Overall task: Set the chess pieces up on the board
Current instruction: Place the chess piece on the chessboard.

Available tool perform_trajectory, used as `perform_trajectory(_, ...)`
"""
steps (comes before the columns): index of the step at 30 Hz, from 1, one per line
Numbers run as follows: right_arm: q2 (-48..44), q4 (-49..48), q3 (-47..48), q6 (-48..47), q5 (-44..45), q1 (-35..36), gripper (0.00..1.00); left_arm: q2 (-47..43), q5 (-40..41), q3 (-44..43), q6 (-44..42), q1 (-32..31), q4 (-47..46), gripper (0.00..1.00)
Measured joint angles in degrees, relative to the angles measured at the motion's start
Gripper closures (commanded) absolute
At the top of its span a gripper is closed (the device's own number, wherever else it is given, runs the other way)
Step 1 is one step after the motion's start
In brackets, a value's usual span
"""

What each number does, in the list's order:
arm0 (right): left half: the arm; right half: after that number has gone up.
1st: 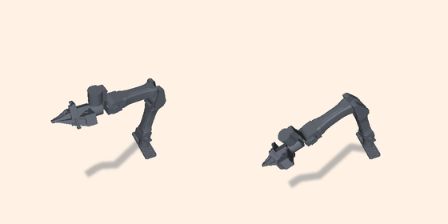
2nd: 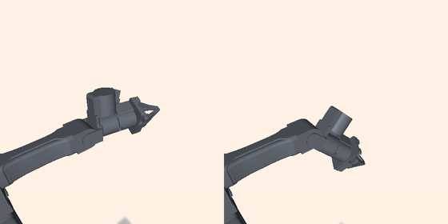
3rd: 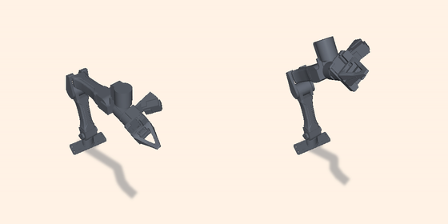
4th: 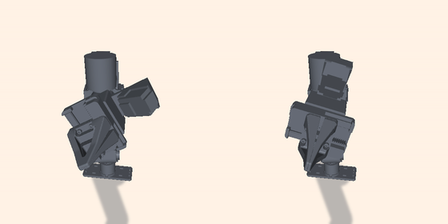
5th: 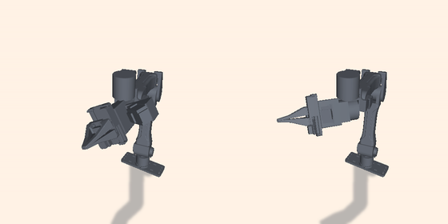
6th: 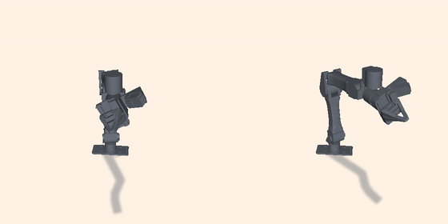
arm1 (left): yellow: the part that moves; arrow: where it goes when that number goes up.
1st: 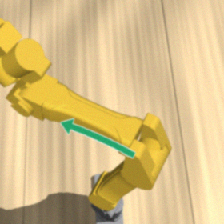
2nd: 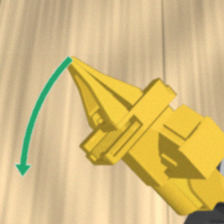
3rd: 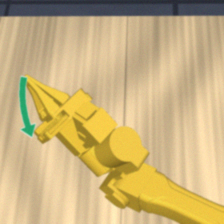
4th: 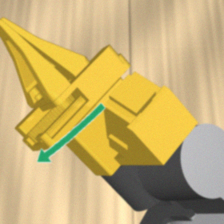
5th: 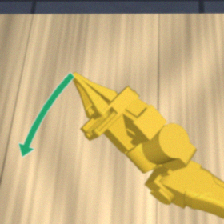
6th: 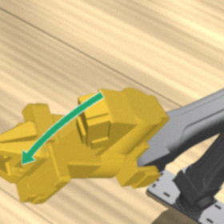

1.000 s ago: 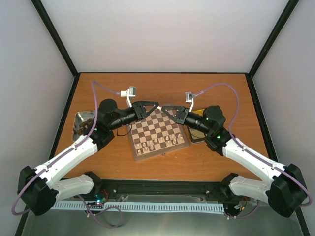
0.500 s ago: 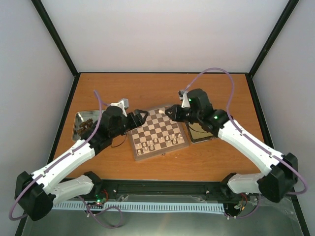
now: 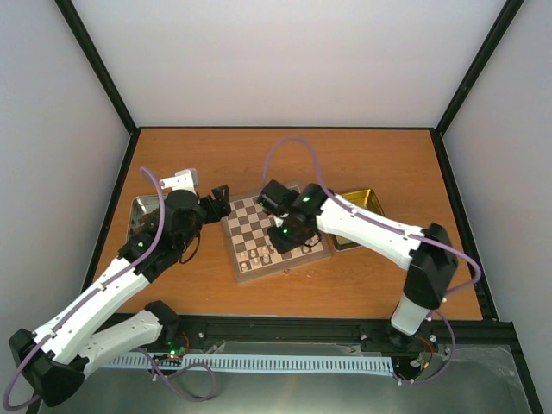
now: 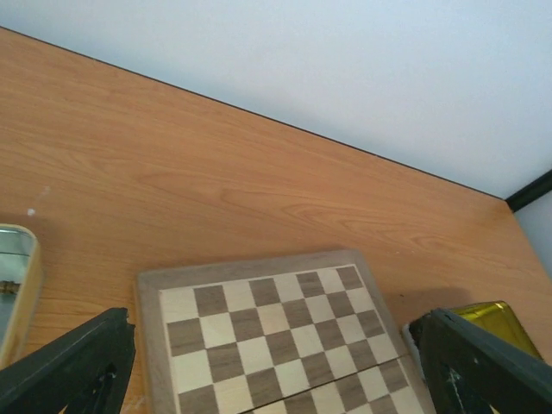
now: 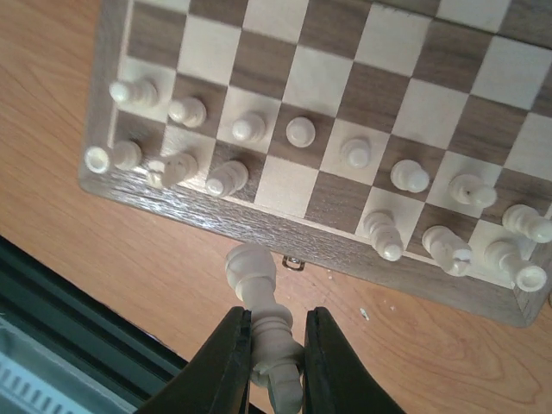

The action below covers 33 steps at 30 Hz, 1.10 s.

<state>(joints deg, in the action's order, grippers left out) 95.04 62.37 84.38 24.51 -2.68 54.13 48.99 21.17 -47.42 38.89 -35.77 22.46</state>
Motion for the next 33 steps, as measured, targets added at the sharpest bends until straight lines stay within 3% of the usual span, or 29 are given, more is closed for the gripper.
perform_trajectory(10,13.4,7.6,7.4,-2.7,6.1,2.5,0.92,-1.1,4.9,0.4,-2.6,0.0,0.7,0.08)
perform_trajectory(33,20.9,10.7,11.3,-4.3,9.6,2.5,0.85,-4.9,9.7,2.2,-3.0,0.0,0.8,0.07)
